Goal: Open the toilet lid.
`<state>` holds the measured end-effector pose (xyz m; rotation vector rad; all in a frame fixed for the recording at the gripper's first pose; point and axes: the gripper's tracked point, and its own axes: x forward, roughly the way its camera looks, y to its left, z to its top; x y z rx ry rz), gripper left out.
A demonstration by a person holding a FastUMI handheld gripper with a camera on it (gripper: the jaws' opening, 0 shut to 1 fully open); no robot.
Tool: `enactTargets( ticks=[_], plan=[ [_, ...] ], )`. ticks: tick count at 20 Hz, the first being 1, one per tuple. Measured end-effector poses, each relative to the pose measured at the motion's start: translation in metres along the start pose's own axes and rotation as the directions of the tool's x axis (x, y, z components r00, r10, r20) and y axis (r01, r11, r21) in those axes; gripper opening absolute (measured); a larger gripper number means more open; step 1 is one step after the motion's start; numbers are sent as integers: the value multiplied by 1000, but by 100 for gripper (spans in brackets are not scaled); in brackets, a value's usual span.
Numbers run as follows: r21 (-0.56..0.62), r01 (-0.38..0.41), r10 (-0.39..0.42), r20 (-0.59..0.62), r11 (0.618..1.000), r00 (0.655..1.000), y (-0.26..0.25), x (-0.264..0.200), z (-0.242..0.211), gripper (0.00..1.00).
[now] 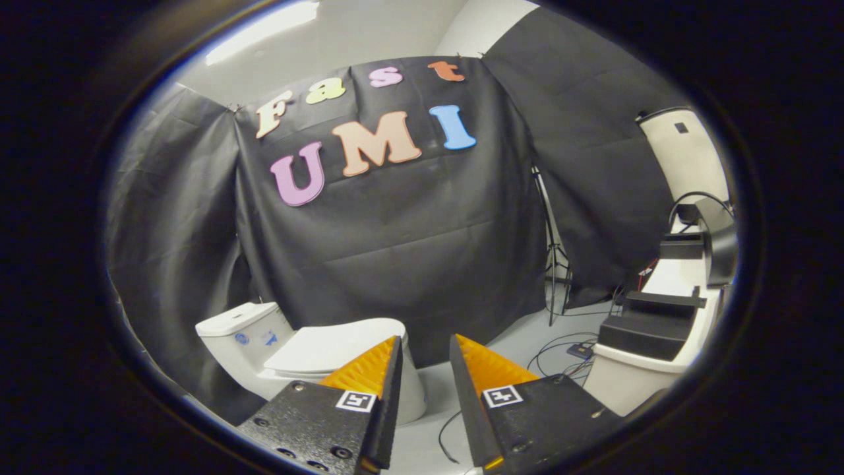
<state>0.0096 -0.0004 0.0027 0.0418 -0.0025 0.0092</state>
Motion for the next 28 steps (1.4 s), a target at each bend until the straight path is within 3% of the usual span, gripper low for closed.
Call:
enactTargets(
  ticks=[4, 8, 11, 17, 26, 28],
  plan=[
    [43, -67, 68, -13, 997, 998, 24, 30, 6, 44],
    [177, -123, 121, 24, 977, 992, 44, 80, 9, 44],
    [313, -115, 108, 40, 943, 993, 50, 117, 6, 44],
    [550, -100, 104, 24, 829, 994, 61, 171, -24, 44],
    [780, -47, 134, -48, 624, 990, 79, 230, -99, 44],
    [802, -14, 125, -76, 597, 989, 79, 241, -117, 44]
  ],
)
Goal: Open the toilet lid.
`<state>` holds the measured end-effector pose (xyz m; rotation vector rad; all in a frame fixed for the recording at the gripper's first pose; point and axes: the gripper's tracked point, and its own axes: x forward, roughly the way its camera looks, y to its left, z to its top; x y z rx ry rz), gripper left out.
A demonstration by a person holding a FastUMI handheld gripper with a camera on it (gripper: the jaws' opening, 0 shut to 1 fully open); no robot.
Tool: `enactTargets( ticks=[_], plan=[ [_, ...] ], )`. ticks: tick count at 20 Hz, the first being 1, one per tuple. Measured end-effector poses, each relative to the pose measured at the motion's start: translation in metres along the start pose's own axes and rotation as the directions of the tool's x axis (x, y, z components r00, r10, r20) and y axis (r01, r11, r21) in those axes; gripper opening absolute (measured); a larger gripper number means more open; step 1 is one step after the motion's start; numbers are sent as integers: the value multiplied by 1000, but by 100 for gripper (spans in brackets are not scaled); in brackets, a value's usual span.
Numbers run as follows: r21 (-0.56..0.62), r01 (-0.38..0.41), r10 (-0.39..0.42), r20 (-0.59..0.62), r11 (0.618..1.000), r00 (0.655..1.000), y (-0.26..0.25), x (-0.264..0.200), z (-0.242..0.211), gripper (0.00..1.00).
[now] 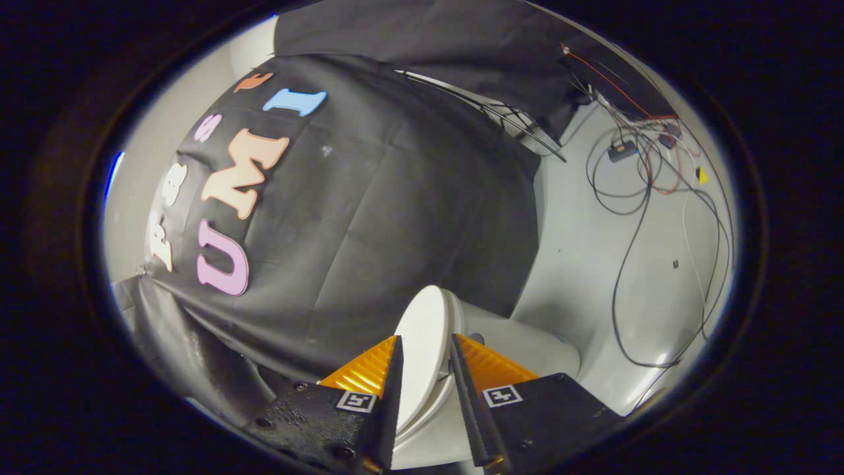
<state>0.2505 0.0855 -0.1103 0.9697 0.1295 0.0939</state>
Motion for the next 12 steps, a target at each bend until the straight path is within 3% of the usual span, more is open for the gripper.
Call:
enactTargets(
  ticks=[2, 8, 12],
  plan=[
    [44, 40, -39, -20, 998, 999, -16, 10, -8, 44],
    [175, 25, -15, -56, 984, 998, -34, 42, -19, 44],
    [233, -48, 62, -50, 971, 997, -26, 58, -22, 44]
  ],
)
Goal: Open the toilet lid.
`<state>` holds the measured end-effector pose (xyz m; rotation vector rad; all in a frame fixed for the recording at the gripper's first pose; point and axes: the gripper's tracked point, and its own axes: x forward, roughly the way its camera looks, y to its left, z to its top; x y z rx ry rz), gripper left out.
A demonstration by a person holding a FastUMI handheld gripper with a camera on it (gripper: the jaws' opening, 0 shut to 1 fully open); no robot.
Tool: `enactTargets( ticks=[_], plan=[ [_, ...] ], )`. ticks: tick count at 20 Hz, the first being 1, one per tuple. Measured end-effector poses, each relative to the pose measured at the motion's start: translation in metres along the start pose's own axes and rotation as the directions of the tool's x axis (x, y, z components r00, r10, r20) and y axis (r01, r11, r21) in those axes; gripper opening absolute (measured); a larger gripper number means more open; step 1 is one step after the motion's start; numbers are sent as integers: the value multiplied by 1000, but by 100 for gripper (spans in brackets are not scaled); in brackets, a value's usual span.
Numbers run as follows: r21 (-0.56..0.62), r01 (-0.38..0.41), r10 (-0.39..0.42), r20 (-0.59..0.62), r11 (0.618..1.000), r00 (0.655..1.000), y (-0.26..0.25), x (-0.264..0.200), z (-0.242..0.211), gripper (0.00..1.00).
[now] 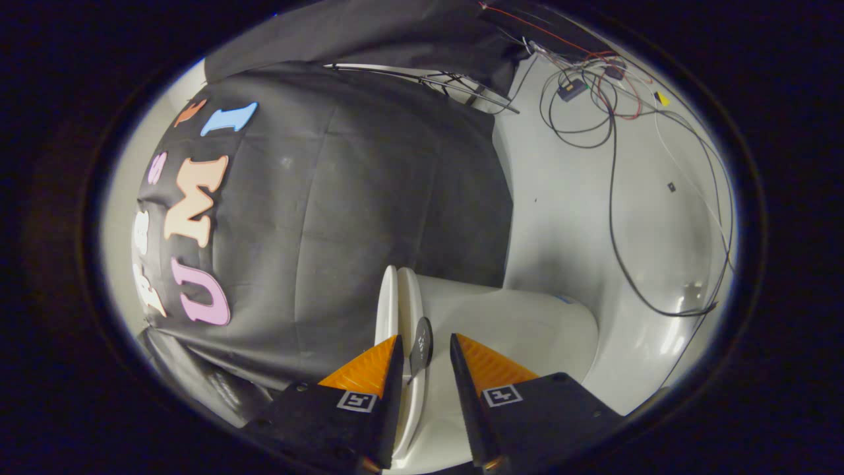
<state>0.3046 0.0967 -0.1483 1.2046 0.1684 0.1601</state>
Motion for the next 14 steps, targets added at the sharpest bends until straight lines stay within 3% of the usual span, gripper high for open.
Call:
enactTargets(
  ticks=[1, 4, 6, 9, 14],
  plan=[
    [11, -27, 27, -7, 1000, 1000, 5, 3, 0, 39],
    [17, 42, -41, -25, 999, 999, -3, 19, -4, 25],
    [2, 52, -52, -23, 999, 998, 4, 18, -5, 8],
    [-73, 97, -98, -14, 993, 995, 14, 20, -6, 6],
    [-168, -9, 9, -2, 986, 1000, 72, 13, -11, 6]
  ],
)
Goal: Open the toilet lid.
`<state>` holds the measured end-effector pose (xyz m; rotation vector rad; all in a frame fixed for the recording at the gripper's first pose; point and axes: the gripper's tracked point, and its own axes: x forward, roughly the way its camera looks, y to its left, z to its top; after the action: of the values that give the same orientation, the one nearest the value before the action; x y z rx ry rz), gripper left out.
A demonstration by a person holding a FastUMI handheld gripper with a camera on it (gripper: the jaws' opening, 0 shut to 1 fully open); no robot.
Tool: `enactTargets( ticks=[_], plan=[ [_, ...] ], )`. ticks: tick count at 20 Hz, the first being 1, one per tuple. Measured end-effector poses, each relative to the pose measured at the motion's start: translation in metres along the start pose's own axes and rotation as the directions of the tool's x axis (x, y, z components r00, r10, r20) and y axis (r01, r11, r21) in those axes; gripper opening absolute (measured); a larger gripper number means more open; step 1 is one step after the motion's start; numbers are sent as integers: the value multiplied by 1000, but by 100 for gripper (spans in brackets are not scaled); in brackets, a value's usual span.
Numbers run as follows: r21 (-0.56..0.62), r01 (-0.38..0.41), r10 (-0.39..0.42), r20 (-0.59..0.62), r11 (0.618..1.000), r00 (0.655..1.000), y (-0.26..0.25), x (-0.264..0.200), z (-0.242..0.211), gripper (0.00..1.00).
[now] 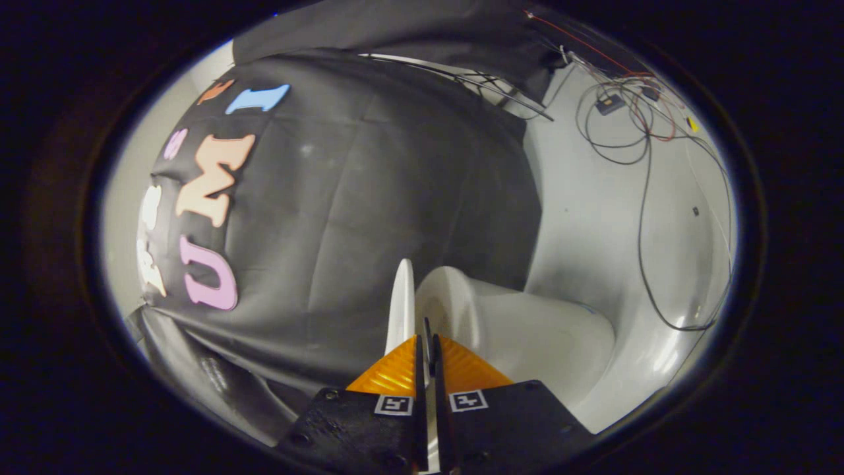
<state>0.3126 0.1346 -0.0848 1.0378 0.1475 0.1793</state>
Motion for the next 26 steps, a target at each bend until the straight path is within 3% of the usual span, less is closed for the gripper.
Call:
enactTargets(
  ticks=[3, 6, 12, 14, 15, 21, 26],
  plan=[
    [-83, -18, 20, 26, 996, 999, 37, -1, -3, 6],
    [-153, -105, 114, 50, 983, 992, 100, -7, -11, 6],
    [-345, -160, 183, 33, 925, 983, 200, -10, -50, 6],
    [-404, -165, 185, 10, 900, 983, 221, -10, -66, 6],
    [-425, -179, 198, 3, 887, 980, 231, -10, -71, 12],
    [-537, -213, 228, -41, 816, 973, 278, -14, -116, 12],
    [-670, -265, 251, -120, 694, 961, 324, -7, -172, 12]
  ],
)
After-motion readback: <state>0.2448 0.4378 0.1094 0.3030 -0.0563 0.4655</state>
